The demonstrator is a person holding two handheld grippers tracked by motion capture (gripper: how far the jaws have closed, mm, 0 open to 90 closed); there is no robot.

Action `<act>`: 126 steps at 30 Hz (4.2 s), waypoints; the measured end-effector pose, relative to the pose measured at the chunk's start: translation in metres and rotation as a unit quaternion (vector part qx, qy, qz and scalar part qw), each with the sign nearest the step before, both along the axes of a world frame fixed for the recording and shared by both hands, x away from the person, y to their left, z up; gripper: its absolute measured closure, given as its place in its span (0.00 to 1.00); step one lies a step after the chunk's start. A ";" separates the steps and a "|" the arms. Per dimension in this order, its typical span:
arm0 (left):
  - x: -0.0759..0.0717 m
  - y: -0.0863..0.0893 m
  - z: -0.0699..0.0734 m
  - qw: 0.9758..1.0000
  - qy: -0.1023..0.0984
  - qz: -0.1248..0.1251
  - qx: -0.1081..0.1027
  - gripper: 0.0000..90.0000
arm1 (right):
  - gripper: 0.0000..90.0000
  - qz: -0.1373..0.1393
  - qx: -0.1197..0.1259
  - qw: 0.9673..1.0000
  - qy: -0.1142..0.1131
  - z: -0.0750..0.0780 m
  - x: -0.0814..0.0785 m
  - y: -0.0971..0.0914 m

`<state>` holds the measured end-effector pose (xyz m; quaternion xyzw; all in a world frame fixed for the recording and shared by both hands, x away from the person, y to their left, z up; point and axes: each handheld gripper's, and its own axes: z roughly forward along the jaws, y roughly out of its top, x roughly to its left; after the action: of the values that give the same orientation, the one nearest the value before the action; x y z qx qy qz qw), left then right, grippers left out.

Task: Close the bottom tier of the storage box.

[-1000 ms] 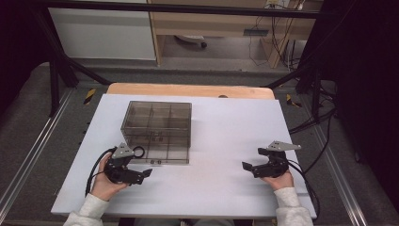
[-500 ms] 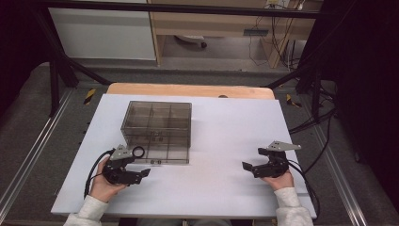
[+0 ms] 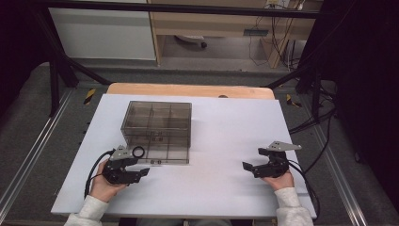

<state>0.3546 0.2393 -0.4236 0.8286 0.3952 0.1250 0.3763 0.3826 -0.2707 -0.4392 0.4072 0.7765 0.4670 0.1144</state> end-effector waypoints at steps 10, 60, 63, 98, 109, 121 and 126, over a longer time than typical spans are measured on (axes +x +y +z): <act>0.001 0.001 -0.003 1.000 0.008 0.001 0.002 0.55 | 0.00 0.001 0.001 1.000 0.000 0.000 0.000 0.000; 0.010 -0.007 -0.014 1.000 0.009 0.005 0.014 0.99 | 0.00 0.000 -0.001 1.000 0.000 -0.001 0.000 0.000; 0.011 -0.009 -0.015 1.000 0.007 0.003 0.019 0.99 | 0.00 0.000 -0.002 1.000 0.000 -0.001 0.000 0.000; 0.019 -0.019 -0.021 1.000 -0.007 0.011 0.027 0.99 | 0.00 -0.001 -0.003 1.000 0.001 -0.001 0.000 0.001; 0.020 -0.019 -0.021 1.000 -0.009 0.014 0.027 0.99 | 0.00 0.001 -0.004 1.000 0.002 -0.002 0.000 0.001; 0.022 -0.021 -0.022 0.999 -0.012 0.022 0.026 0.99 | 0.00 0.000 -0.004 1.000 0.003 -0.002 0.000 0.001; 0.023 -0.021 -0.022 0.999 -0.014 0.024 0.026 0.99 | 0.00 0.000 -0.005 1.000 0.003 -0.002 0.001 0.001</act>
<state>0.3774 0.2179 -0.4460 0.8268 0.4062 0.1555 0.3568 0.3831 -0.2698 -0.4412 0.4079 0.7791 0.4623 0.1139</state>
